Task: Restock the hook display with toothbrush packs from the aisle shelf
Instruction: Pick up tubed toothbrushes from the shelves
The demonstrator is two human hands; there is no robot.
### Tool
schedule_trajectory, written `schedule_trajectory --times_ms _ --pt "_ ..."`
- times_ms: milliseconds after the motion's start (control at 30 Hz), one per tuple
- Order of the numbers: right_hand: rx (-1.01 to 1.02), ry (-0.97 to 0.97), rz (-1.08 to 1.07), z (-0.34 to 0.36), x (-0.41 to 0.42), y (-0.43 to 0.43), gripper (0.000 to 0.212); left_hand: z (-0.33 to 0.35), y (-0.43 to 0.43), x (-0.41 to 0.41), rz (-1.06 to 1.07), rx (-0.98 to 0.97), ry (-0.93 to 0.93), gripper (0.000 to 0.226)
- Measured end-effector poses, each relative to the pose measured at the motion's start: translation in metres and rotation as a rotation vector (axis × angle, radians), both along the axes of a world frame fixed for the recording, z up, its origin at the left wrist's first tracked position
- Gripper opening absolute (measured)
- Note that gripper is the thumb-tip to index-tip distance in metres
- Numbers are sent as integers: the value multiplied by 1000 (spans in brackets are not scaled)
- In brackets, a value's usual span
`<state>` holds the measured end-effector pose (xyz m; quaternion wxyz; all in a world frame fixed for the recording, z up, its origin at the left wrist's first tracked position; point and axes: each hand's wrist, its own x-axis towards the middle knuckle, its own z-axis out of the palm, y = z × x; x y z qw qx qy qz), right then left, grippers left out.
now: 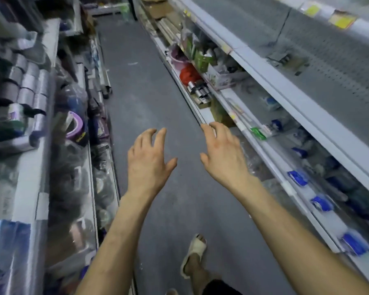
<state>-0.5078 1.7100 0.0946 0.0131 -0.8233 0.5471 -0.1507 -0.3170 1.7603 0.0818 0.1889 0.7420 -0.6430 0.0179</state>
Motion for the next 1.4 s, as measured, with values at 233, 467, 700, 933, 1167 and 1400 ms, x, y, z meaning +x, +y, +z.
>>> schedule_trajectory --times_ms 233,467,700,933,1167,1400 --pt "-12 -1 -139 -9 -17 -123 75 9 -147 -22 -168 33 -84 83" --pt "6 -81 -244 1 -33 -241 73 21 -275 -25 -252 23 -103 81" --pt "55 -118 -385 -19 -38 -355 66 5 -416 -14 -389 15 -89 76" --pt "142 -164 -622 -33 -23 -460 68 -2 -567 0 -602 51 -75 74" --pt "167 -253 -861 -40 -34 -515 69 -12 -688 -18 -790 90 -102 72" --pt "152 -312 -1031 -60 -88 -562 67 -25 -770 -91 -952 117 -67 71"
